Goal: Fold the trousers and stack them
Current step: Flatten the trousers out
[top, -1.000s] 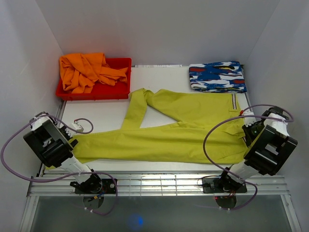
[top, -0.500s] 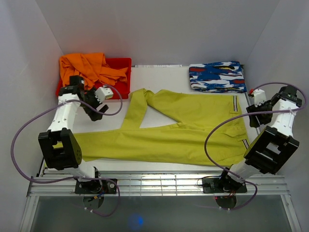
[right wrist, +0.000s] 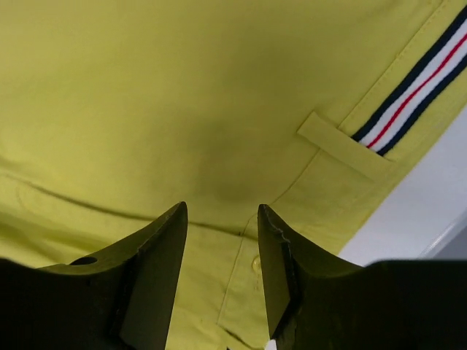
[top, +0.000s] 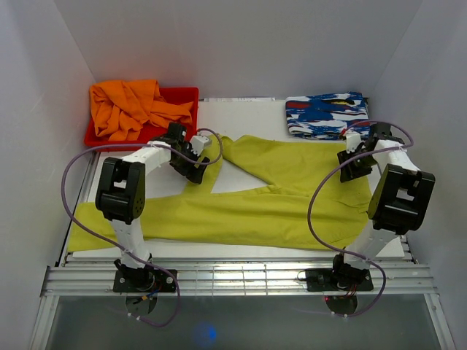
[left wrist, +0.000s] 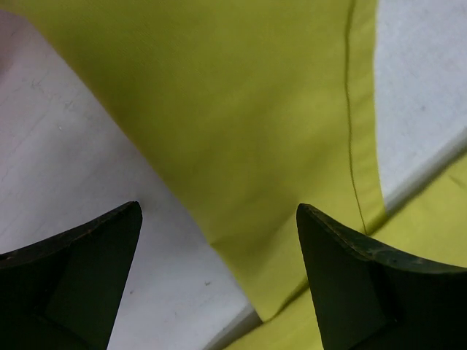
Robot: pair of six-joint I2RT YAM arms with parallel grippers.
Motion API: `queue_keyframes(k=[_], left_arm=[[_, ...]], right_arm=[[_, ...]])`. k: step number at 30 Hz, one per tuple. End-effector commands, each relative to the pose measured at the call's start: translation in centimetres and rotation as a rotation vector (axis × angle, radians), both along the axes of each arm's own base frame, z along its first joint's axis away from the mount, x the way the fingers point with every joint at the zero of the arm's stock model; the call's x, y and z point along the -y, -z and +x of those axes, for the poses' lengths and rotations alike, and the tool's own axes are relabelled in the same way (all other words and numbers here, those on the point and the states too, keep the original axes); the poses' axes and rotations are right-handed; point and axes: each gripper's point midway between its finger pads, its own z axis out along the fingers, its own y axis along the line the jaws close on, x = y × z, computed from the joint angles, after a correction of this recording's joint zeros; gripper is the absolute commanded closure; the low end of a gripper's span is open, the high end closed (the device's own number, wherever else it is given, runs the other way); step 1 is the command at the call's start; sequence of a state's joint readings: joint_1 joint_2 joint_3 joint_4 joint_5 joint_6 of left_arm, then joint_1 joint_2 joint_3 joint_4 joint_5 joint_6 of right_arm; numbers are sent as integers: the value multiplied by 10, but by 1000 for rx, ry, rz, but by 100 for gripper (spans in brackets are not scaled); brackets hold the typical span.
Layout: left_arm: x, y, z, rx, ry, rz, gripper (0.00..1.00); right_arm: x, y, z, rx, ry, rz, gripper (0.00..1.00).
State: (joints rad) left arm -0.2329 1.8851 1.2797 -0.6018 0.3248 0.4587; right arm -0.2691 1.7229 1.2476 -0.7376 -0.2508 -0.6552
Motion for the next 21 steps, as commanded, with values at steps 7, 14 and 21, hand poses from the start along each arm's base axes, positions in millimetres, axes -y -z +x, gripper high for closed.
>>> queue_keyframes(k=[7,14,21], left_arm=[[8,18,21,33,-146,32,70],[-28,-58,32,199,-170,71,100],[-121,-193,45,541,-252,182,100]], right_arm=[[9,62,-4,-94,60,-118,54],[47,86,-32,-153,50,-294,56],[67,86,-43,-164,62,-320,57]])
